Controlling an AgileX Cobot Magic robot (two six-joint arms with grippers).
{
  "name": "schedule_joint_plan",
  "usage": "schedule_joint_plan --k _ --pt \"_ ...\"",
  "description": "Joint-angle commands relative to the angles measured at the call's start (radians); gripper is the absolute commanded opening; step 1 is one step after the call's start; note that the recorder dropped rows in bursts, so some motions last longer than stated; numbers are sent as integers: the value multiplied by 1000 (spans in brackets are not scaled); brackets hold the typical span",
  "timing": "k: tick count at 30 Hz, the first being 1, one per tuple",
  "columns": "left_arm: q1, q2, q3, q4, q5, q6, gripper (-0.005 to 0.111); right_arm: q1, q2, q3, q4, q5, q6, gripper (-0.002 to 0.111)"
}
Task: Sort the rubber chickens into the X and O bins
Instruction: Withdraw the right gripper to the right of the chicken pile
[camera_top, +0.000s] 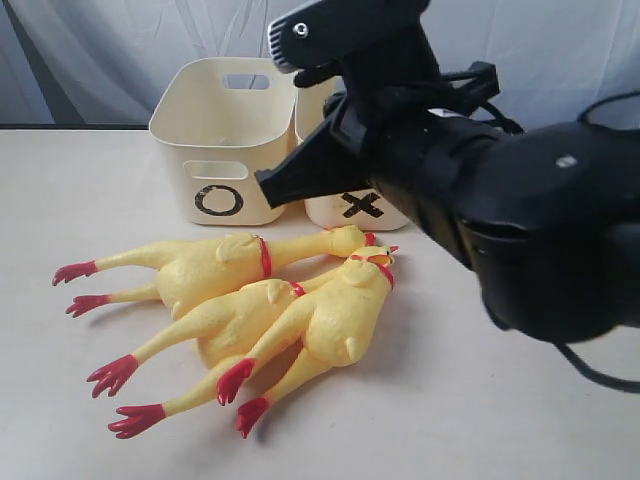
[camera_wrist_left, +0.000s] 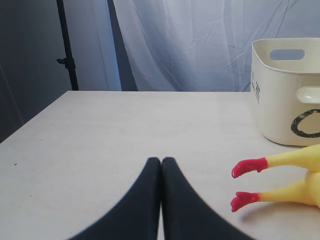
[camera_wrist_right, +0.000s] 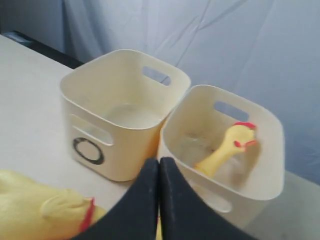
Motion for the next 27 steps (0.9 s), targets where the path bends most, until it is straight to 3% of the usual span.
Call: schedule_joint_plan --k 1,8,14,21,27 --pt "4 -5 5 8 1 -2 0 3 -89 99 -81 128 217 -1" --pt "4 -5 5 8 1 -2 0 3 -202 285 30 119 276 -1" --pt "4 -5 5 8 1 -2 0 3 -250 425 54 148 448 -1" --pt "4 -5 5 8 1 -2 0 3 -265 565 -310 203 1143 -1" --pt "4 -5 5 8 1 -2 0 3 -265 635 -327 148 1496 -1"
